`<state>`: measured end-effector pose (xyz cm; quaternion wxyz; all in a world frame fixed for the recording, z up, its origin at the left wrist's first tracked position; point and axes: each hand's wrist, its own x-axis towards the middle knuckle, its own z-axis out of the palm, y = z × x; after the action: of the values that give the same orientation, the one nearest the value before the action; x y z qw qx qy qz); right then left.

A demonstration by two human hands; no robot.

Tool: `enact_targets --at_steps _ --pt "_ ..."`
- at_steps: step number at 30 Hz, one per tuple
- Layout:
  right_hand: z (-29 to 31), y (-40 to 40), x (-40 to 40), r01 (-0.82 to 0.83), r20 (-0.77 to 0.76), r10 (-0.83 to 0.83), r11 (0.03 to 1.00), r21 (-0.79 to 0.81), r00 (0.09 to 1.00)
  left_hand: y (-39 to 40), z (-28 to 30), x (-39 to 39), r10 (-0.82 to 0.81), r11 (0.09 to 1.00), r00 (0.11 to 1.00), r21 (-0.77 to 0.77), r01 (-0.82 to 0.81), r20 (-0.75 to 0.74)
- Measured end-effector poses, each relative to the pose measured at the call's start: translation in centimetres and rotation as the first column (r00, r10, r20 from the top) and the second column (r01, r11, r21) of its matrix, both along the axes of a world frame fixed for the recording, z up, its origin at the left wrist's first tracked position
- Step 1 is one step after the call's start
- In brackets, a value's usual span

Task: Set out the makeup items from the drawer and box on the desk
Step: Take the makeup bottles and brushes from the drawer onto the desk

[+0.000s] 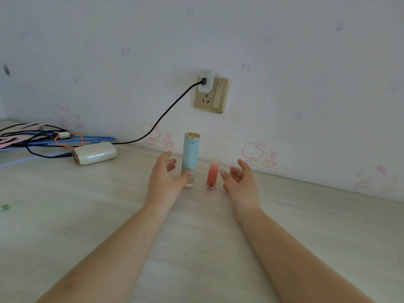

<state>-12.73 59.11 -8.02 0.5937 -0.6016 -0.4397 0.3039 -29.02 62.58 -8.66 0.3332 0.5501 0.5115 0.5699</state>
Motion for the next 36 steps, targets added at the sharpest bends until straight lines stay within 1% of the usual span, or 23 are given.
enact_targets --at_steps 2,4,6,9,11,13,15,17,18,21,24,25,27,29,31,33,35,36 --pt "0.3 -1.0 0.2 -0.004 -0.068 0.003 1.0 -0.022 0.998 -0.5 0.3 -0.2 0.079 0.995 0.996 0.061 -0.081 0.038" --pt "0.9 -3.2 0.5 -0.028 -0.165 0.018 0.998 -0.057 0.986 -2.0 0.6 -0.4 0.131 0.983 0.991 0.128 -0.131 0.013" --pt "2.1 -6.2 1.5 -0.041 -0.22 0.028 0.998 -0.054 0.975 -4.6 1.3 0.0 0.107 0.984 0.994 0.142 -0.107 0.014" --pt "3.5 -11.7 3.4 -0.046 -0.198 0.043 0.999 -0.007 0.979 -9.4 2.2 1.6 -0.08 0.989 0.994 0.127 0.07 0.074" --pt "4.5 -16.5 5.0 -0.068 -0.164 0.069 0.998 0.017 0.984 -13.2 2.8 3.2 -0.234 0.966 0.971 0.117 0.229 0.037" --pt "5.3 -20.7 6.6 -0.082 -0.169 0.083 0.997 0.017 0.982 -16.3 3.2 4.6 -0.377 0.922 0.926 0.088 0.378 -0.022" --pt "6.6 -25.5 8.8 -0.057 -0.17 0.06 0.998 0.022 0.984 -19.6 3.7 6.6 -0.5 0.862 0.864 0.061 0.503 -0.064" --pt "7.7 -30.2 11.0 -0.03 -0.146 0.034 0.999 0.03 0.989 -22.8 4.4 8.4 -0.575 0.812 0.813 0.055 0.581 -0.096" --pt "8.0 -33.6 12.6 -0.003 -0.126 0.007 1.0 0.027 0.992 -24.9 4.4 10.0 -0.625 0.774 0.774 0.043 0.631 -0.102" --pt "8.1 -40.3 16.1 0.032 -0.052 -0.032 0.999 0.009 0.998 -29.5 5.3 13.0 -0.717 0.689 0.69 0.045 0.723 -0.099" --pt "6.8 -47.0 20.3 0.13 0.061 -0.126 0.99 -0.06 0.99 -35.0 5.4 17.1 -0.819 0.563 0.56 0.014 0.827 -0.127" --pt "6.1 -48.7 21.7 0.162 0.095 -0.153 0.982 -0.095 0.984 -36.7 5.3 18.3 -0.844 0.52 0.513 -0.001 0.854 -0.159" --pt "4.5 -52.0 24.1 0.194 0.151 -0.17 0.966 -0.169 0.974 -40.1 4.6 21.0 -0.89 0.403 0.376 -0.061 0.913 -0.257" --pt "2.7 -54.2 25.9 0.201 0.243 -0.137 0.945 -0.258 0.96 -42.6 3.3 23.4 -0.916 0.277 0.221 -0.129 0.952 -0.334" --pt "0.8 -55.8 26.9 0.205 0.386 -0.04 0.895 -0.395 0.921 -44.7 1.7 25.7 -0.899 0.193 0.088 -0.208 0.959 -0.429" --pt "-0.4 -56.7 27.1 0.187 0.477 0.108 0.827 -0.531 0.872 -46.2 0.0 27.4 -0.832 0.143 -0.053 -0.305 0.941 -0.553" --pt "-1.5 -57.5 27.1 0.169 0.513 0.277 0.73 -0.662 0.812 -47.2 -1.8 28.9 -0.695 0.117 -0.223 -0.413 0.903 -0.683" --pt "-2.1 -57.9 27.0 0.161 0.514 0.36 0.678 -0.718 0.779 -47.5 -2.7 29.5 -0.603 0.119 -0.302 -0.457 0.881 -0.739"
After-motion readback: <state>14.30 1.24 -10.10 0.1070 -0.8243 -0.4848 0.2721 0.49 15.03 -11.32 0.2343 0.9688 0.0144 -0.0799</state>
